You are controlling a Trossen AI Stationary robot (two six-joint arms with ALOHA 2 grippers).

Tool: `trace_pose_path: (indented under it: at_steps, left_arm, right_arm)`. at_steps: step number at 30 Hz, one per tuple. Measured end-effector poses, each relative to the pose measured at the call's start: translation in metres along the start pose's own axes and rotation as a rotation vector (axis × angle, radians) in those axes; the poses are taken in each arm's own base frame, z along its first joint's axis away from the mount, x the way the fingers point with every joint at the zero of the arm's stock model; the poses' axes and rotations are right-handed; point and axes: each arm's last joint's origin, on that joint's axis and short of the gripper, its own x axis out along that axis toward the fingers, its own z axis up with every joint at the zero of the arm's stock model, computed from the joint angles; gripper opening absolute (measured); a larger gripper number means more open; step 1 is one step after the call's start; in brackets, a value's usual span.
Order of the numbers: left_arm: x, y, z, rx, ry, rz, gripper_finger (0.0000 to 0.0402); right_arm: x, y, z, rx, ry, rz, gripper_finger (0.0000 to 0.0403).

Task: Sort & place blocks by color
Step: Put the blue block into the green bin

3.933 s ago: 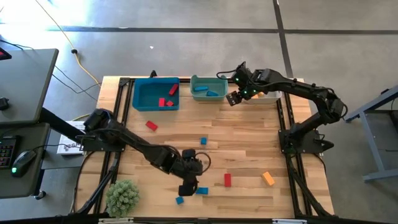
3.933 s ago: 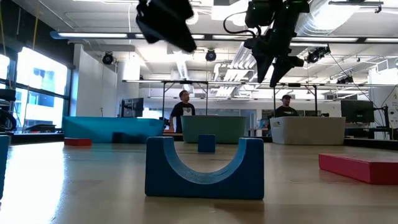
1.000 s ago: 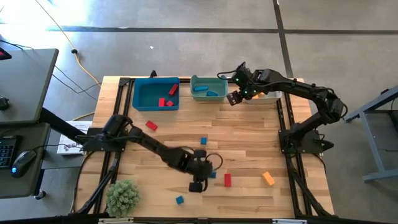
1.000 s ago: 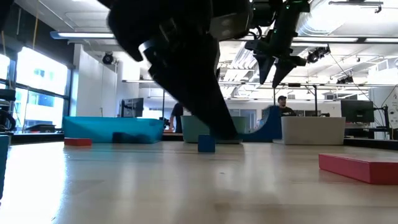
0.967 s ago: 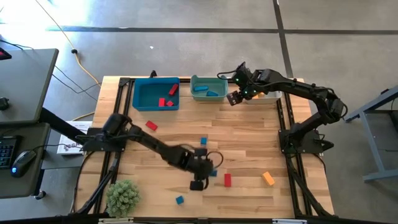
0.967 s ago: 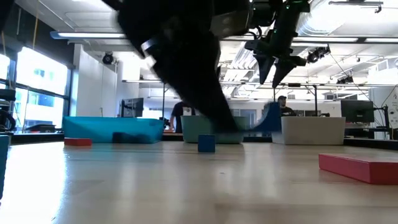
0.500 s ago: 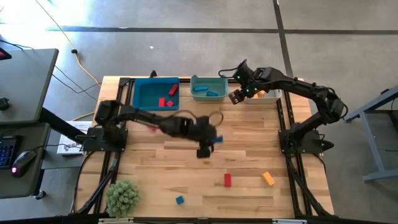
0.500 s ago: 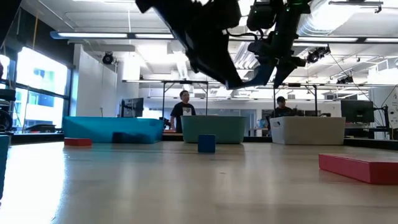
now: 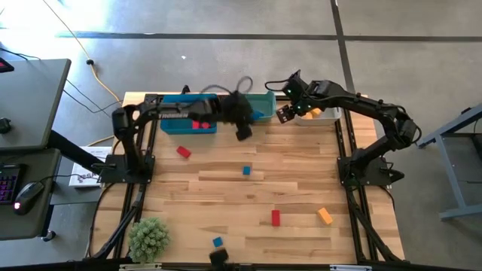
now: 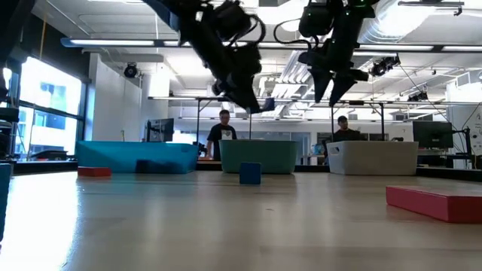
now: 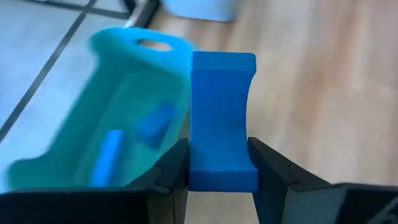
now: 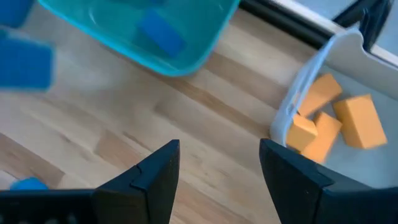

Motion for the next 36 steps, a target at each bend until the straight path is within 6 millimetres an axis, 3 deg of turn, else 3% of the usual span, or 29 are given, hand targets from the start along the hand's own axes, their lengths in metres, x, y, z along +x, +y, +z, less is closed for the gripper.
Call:
trace_pose_path:
  at_steps: [6,13,21,25,36]
  left_arm:
    - [0.006,0.059,-0.008,-0.128,-0.008,0.047,0.0104]
    - [0.006,0.093,-0.014,-0.166,-0.037,0.035,0.0104]
    - [0.027,0.094,-0.023,-0.172,-0.001,-0.007,0.0104]
    - [0.031,0.091,-0.025,-0.168,0.007,-0.023,0.0104]
    - [0.032,0.094,-0.026,-0.174,0.007,-0.04,0.0151]
  right_arm:
    - [0.0,0.004,0.008,0.03,-0.078,0.055,0.0209]
    - [-0.001,0.008,0.013,0.033,-0.11,0.124,0.0209]
    - [-0.002,0.012,0.012,0.027,-0.089,0.201,0.0209]
    - [-0.003,0.02,0.008,0.108,-0.033,0.273,0.0209]
    - [-0.014,0.072,-0.037,0.308,0.119,0.292,0.0209]
